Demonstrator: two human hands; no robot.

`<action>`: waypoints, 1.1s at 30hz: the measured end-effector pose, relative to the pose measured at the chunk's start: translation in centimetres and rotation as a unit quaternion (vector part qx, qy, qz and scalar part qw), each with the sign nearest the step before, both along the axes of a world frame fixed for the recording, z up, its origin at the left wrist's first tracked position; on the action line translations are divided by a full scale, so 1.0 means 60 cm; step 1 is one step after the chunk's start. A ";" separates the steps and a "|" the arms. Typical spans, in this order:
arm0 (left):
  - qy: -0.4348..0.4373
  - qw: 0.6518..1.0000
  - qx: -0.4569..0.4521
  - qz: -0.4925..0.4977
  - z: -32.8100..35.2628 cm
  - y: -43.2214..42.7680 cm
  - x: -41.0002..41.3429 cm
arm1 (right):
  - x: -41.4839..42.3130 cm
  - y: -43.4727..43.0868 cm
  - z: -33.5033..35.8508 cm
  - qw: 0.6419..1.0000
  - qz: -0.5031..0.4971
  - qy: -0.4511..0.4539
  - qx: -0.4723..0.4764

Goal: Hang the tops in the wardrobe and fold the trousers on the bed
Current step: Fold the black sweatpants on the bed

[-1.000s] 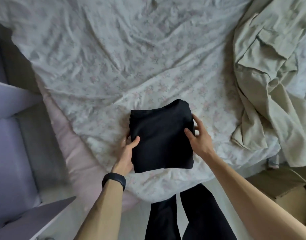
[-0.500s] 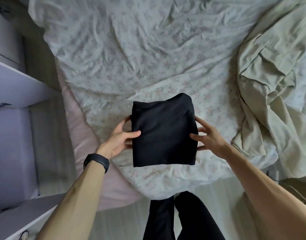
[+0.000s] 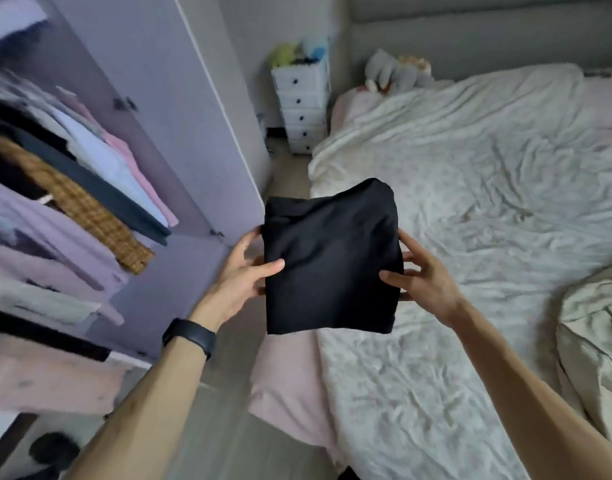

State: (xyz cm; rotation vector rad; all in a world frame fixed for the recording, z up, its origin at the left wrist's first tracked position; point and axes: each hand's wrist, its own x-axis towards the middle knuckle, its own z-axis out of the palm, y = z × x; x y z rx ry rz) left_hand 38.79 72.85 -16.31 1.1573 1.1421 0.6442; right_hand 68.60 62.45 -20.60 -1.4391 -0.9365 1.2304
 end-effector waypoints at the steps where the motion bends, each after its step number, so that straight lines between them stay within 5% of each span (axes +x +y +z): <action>1: -0.001 1.000 0.023 0.013 0.034 -0.007 -0.026 | -0.022 0.011 0.030 1.000 0.015 -0.002 0.015; 8: 0.010 0.984 0.125 0.130 0.217 -0.058 -0.234 | -0.219 0.108 0.202 0.985 0.100 -0.023 0.136; 17: -0.017 0.956 0.157 0.249 0.236 -0.002 -0.431 | -0.445 0.239 0.240 0.970 0.147 -0.065 0.182; 26: 0.038 0.913 0.238 0.328 0.239 0.137 -0.468 | -0.531 0.381 0.249 0.960 0.122 -0.096 0.234; 33: 0.086 0.870 0.309 0.374 0.303 0.295 -0.479 | -0.597 0.534 0.329 0.916 0.115 -0.224 0.312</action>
